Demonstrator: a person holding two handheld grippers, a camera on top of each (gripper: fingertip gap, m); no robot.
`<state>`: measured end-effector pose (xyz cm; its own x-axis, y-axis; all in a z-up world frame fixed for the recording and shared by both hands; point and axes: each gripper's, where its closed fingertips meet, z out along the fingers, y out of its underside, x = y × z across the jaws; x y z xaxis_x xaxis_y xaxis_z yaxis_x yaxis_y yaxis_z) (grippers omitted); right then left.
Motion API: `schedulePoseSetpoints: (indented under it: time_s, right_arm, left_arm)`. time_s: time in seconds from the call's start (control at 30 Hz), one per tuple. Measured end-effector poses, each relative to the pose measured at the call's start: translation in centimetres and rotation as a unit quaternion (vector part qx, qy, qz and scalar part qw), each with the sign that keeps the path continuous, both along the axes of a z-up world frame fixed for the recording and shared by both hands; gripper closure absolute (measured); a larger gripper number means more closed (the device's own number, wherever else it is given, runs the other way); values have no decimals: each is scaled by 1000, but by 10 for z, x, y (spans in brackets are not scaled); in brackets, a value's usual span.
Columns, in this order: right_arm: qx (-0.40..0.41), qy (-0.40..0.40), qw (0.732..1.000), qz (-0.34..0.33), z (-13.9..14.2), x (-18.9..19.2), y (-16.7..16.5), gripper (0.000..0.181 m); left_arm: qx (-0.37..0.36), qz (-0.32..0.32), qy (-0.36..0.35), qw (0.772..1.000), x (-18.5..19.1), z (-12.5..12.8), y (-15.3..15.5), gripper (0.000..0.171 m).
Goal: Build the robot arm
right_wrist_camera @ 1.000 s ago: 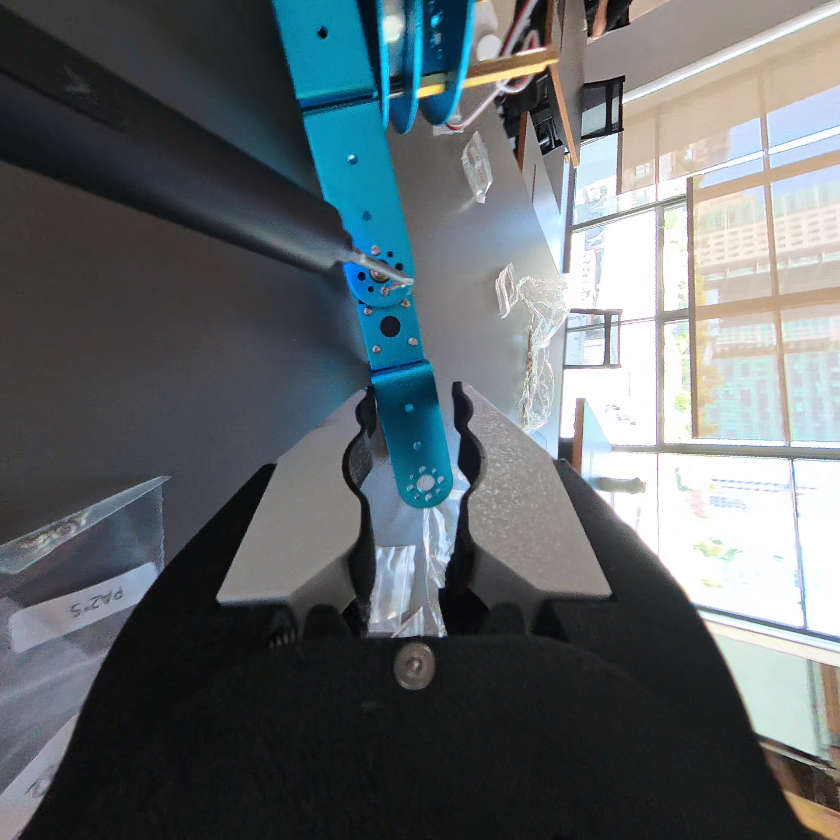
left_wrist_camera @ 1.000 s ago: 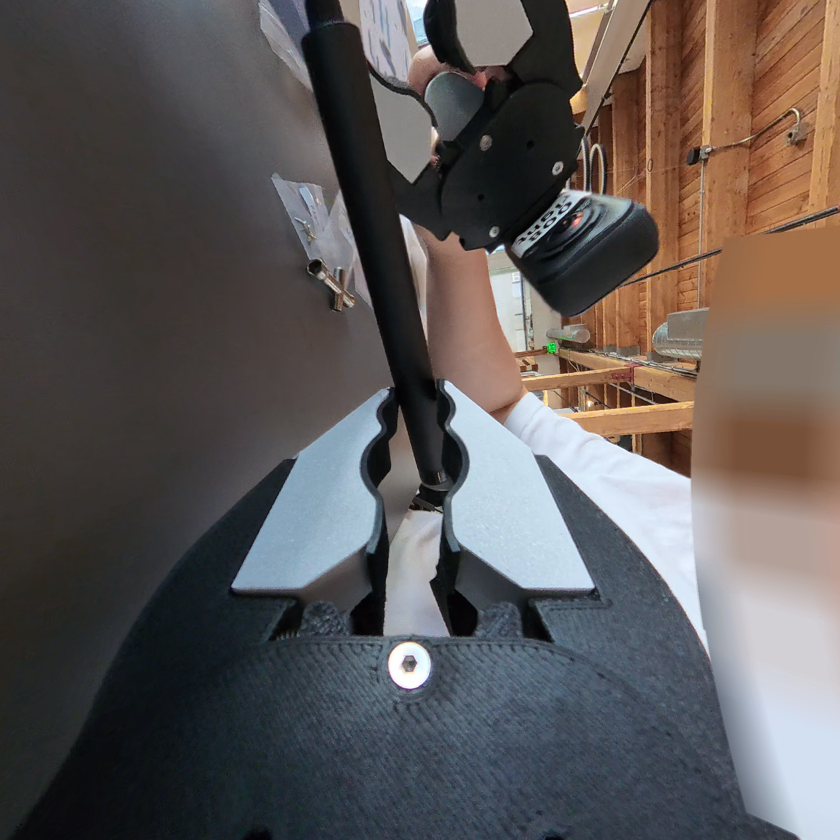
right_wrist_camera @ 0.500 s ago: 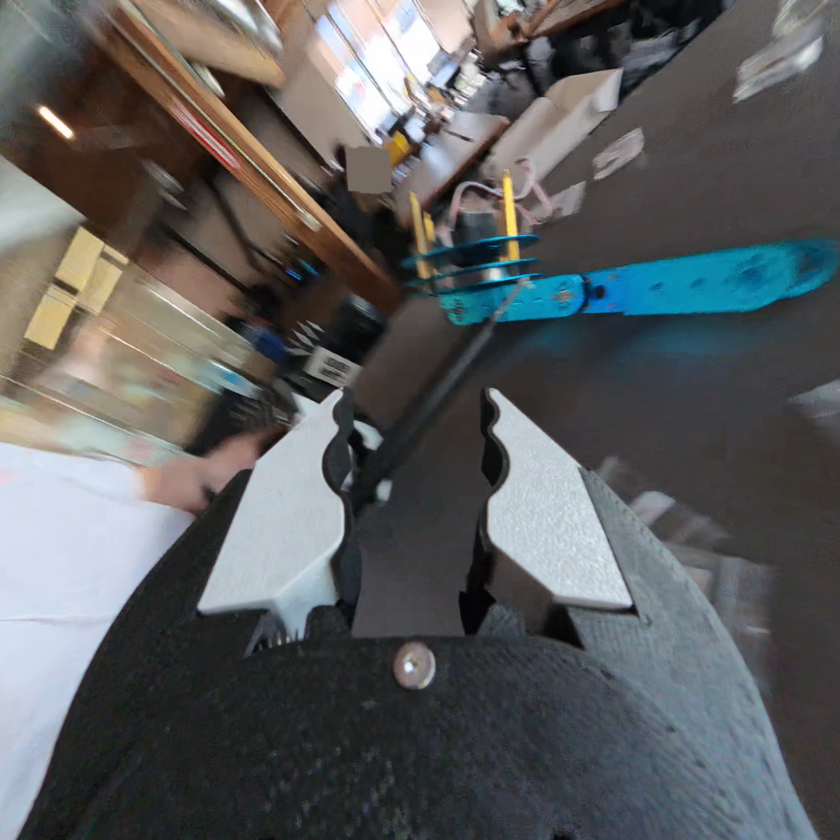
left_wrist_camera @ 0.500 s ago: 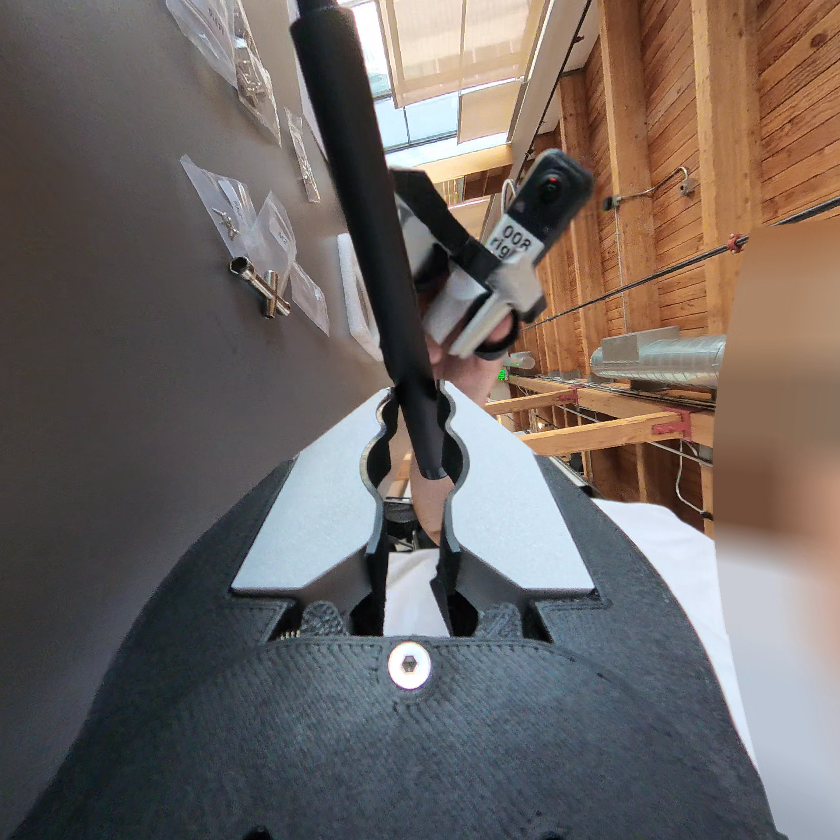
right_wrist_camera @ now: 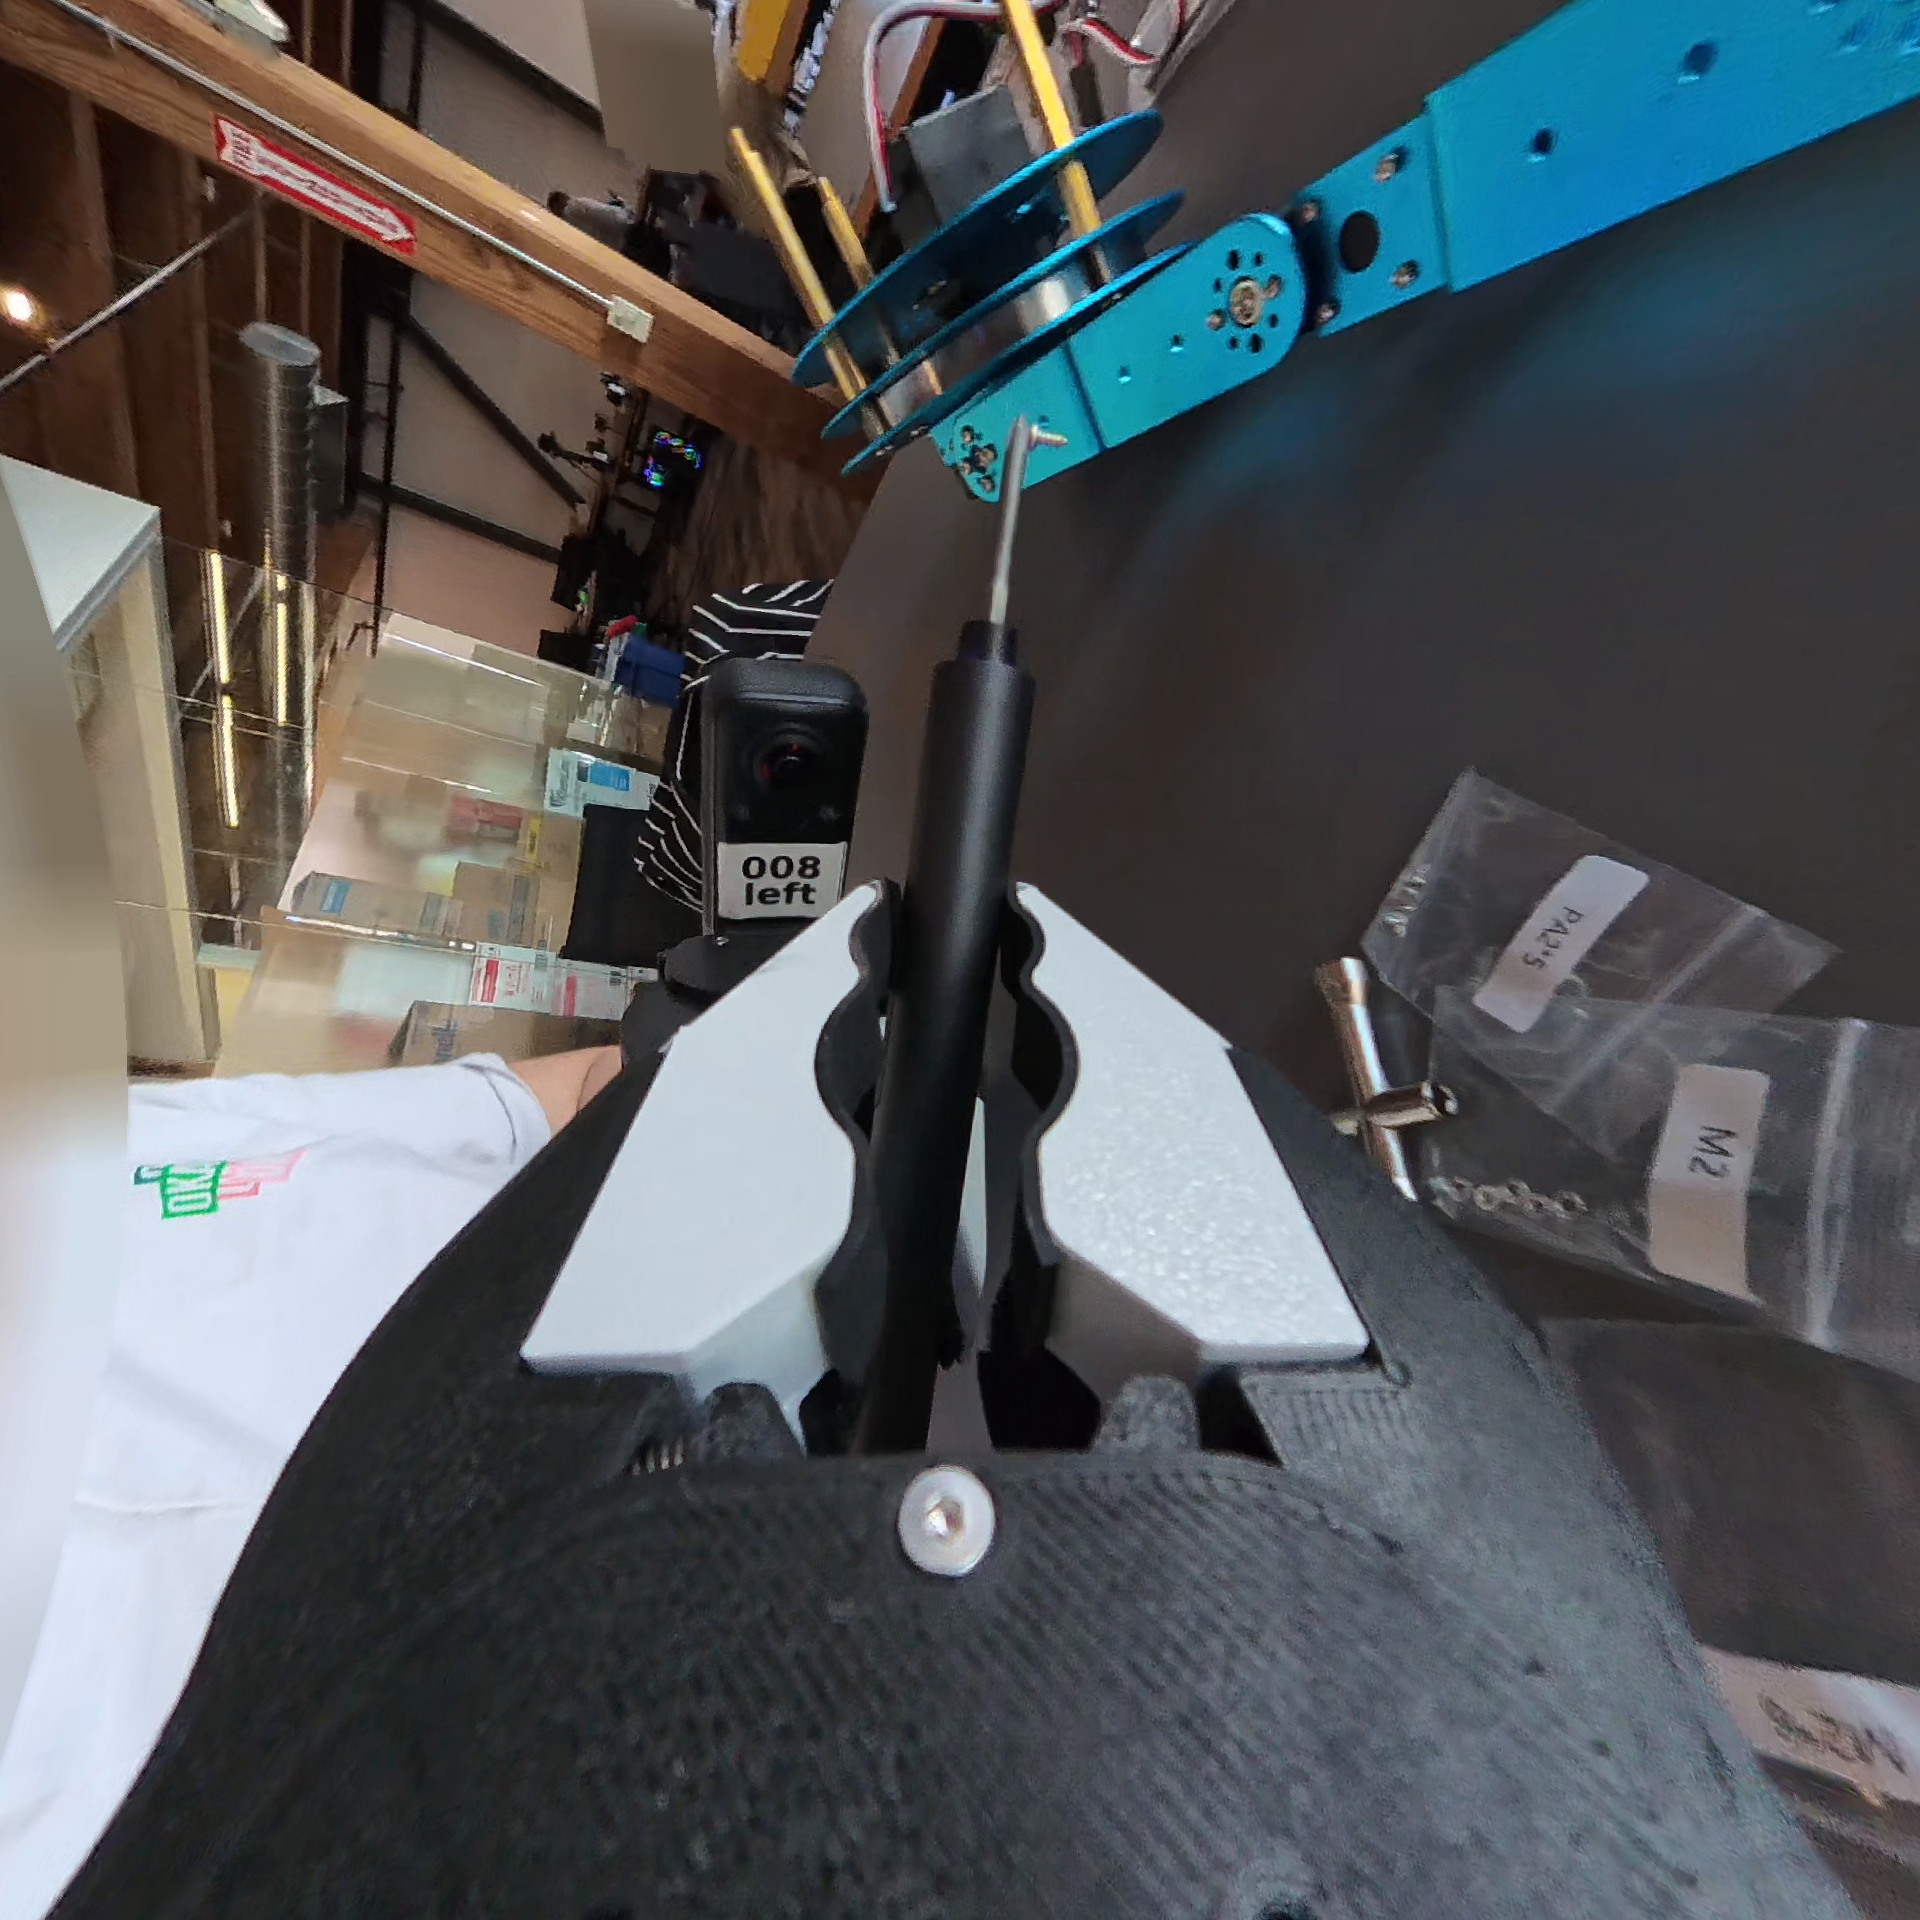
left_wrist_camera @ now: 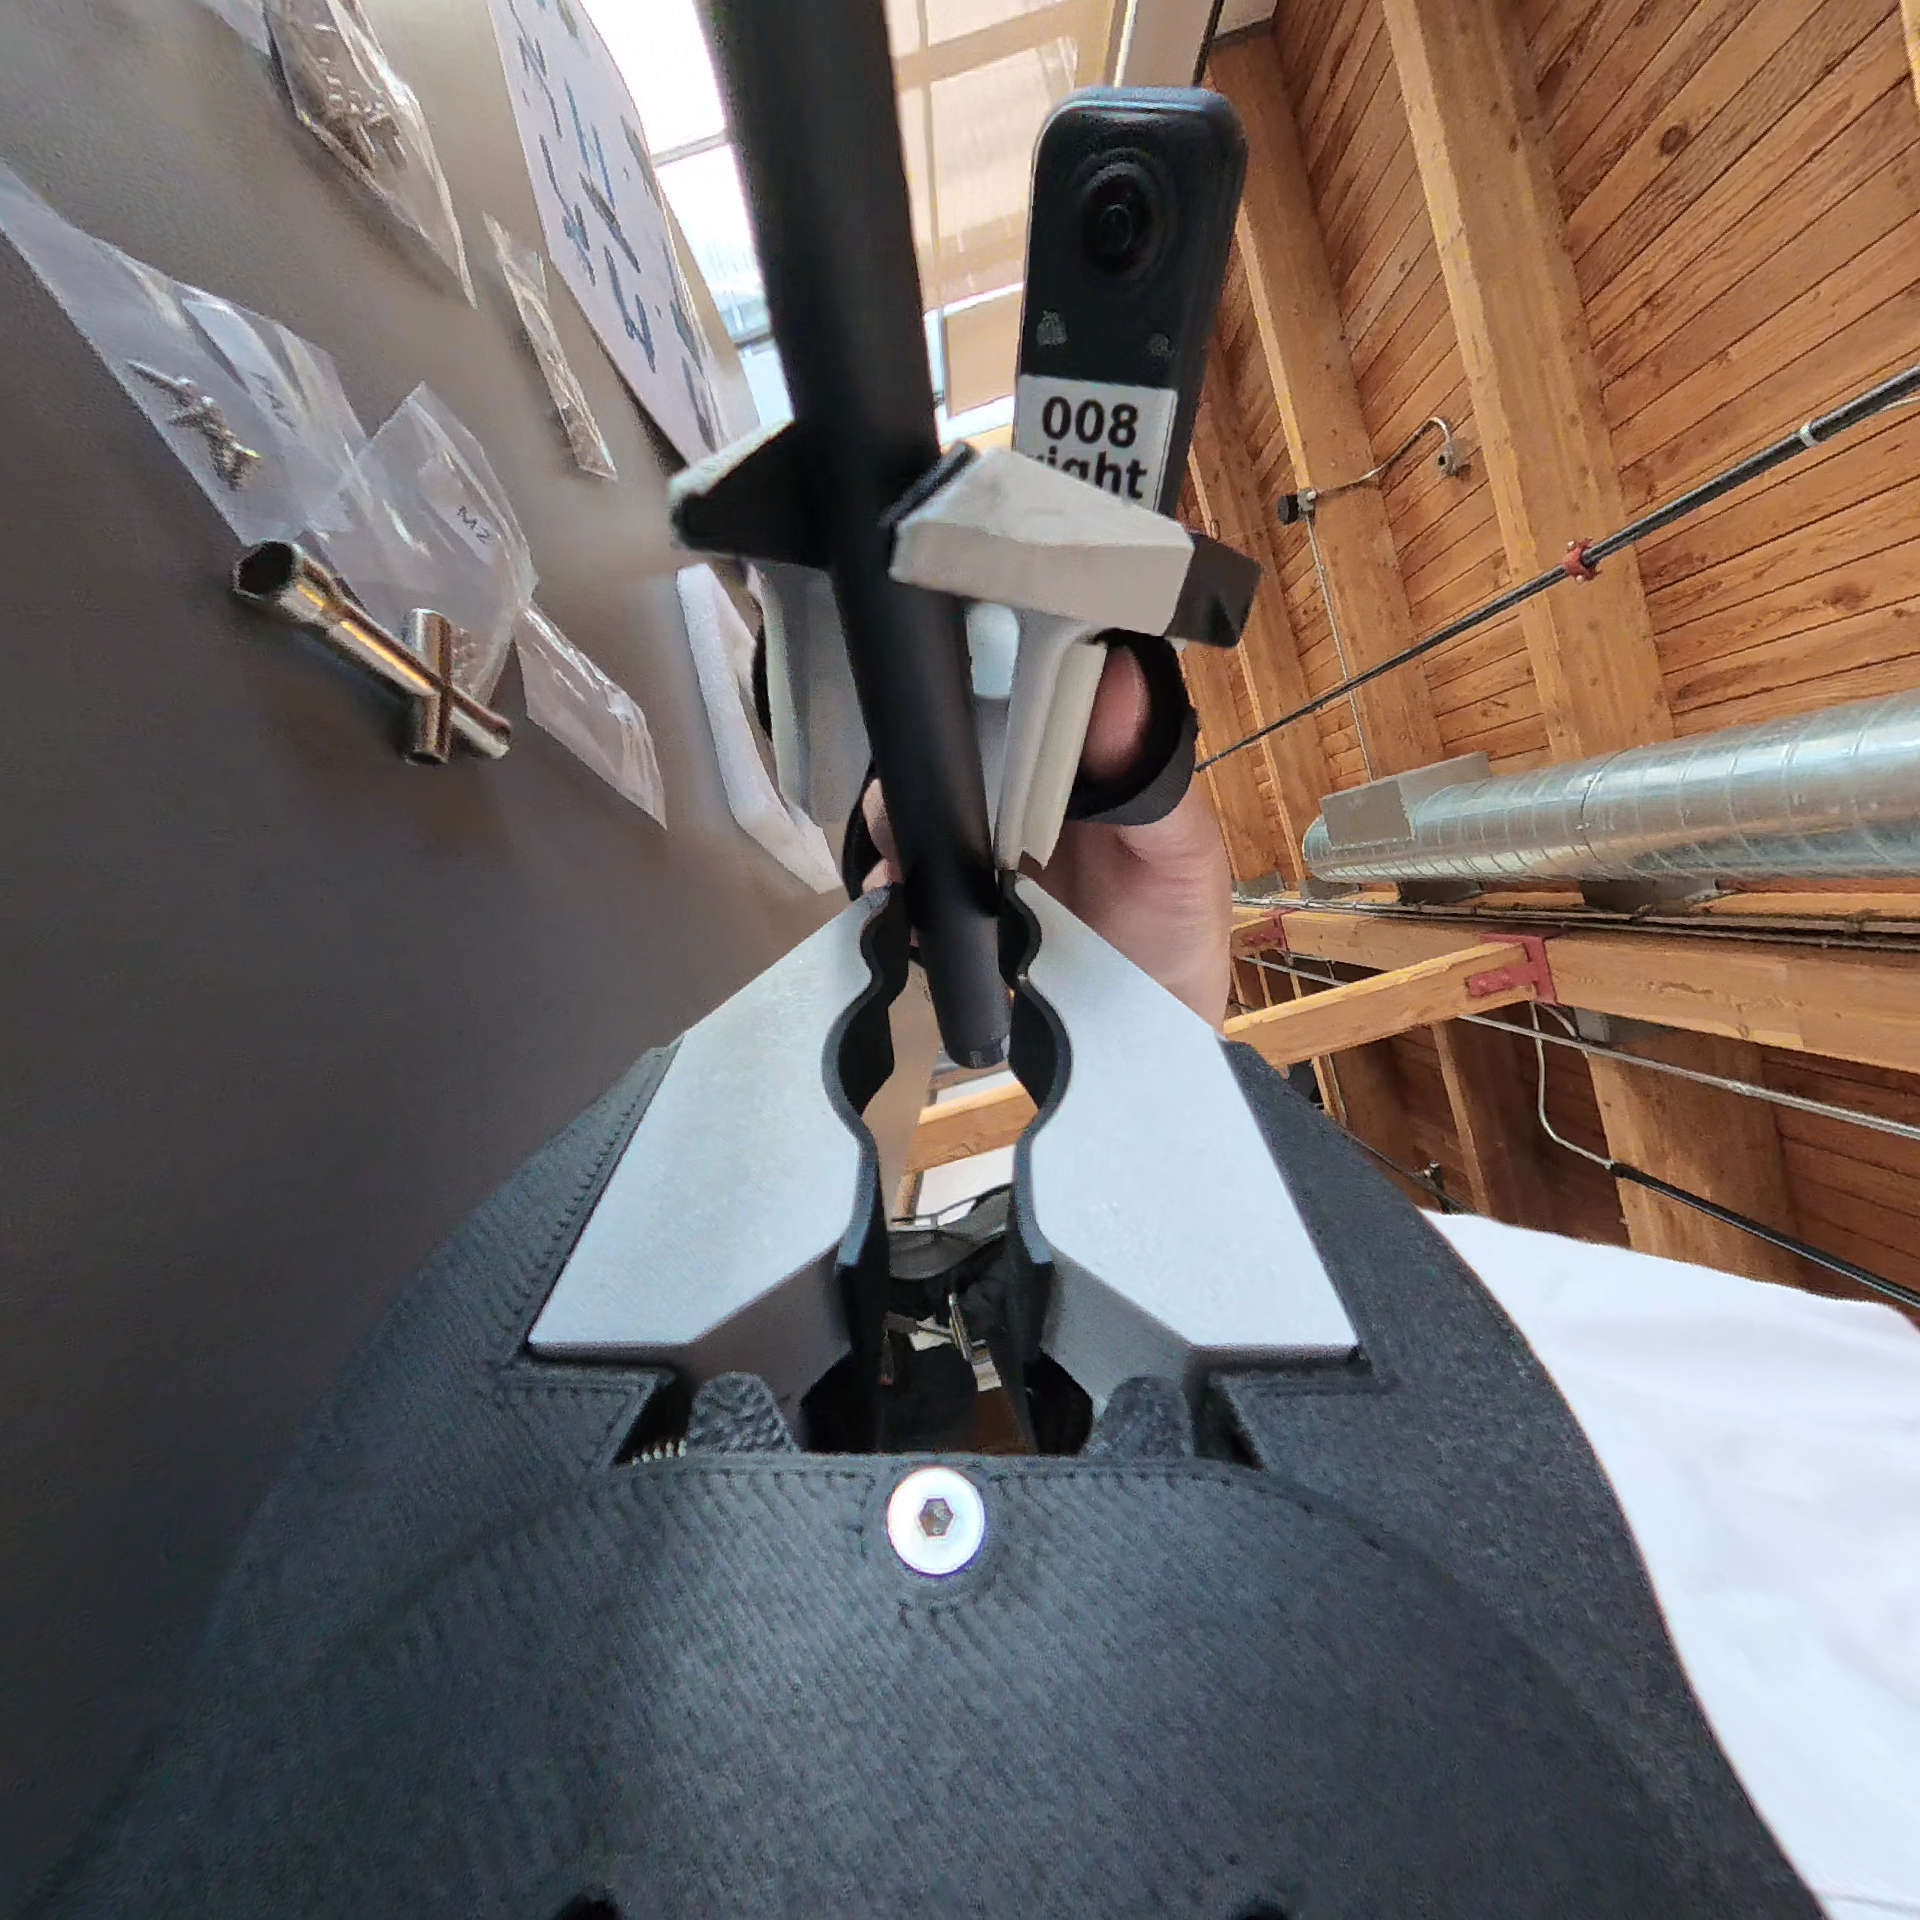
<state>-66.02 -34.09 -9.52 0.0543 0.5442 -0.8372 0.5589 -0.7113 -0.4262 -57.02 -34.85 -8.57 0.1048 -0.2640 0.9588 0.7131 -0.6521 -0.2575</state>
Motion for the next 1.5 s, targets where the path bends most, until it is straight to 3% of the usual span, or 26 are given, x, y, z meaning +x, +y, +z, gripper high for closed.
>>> schedulePoseSetpoints:
  time_s: [0.07, 0.17, 0.27, 0.37, 0.43, 0.57, 0.63, 0.77, 0.87, 1.0, 1.17, 1.5]
  right_arm:
    - [-6, 5, 1000, 0, 2, 6, 6, 163]
    - [-7, -5, 997, 72, 0, 23, -2, 164]
    - [19, 7, 990, 138, 8, 41, -8, 165]
    - [81, 18, 981, 174, 14, 57, -3, 165]
    - [173, 9, 966, 191, 7, 68, 6, 165]
    - [346, 3, 914, 209, -2, 84, 17, 165]
    - [434, -3, 872, 227, -6, 91, 21, 164]
    - [562, -27, 781, 272, -9, 103, 24, 164]
    - [596, -44, 745, 297, -11, 108, 27, 164]
    - [602, -48, 735, 309, -11, 111, 30, 164]
    - [601, -54, 734, 313, -14, 115, 34, 164]
    - [595, -59, 735, 321, -19, 124, 32, 164]
  left_arm:
    - [5, 16, 6, 1000, 5, -2, 6, 156]
    - [14, 12, 32, 999, 23, -7, 14, 156]
    - [34, 10, 30, 999, 35, -2, 12, 136]
    - [61, 42, 25, 997, 22, 3, -2, 131]
    - [80, 79, 17, 994, -1, 11, -12, 129]
    - [89, 152, 14, 984, -54, 19, -24, 133]
    - [78, 170, -17, 982, -69, 20, -25, 135]
    - [72, 156, -20, 985, -60, 23, -15, 140]
    - [65, 119, 5, 991, -45, 23, -2, 143]
    - [47, 78, 22, 996, -35, 20, 8, 148]
    - [45, 70, 37, 996, -30, 18, 12, 152]
    - [60, 45, 18, 997, -15, 30, 14, 148]
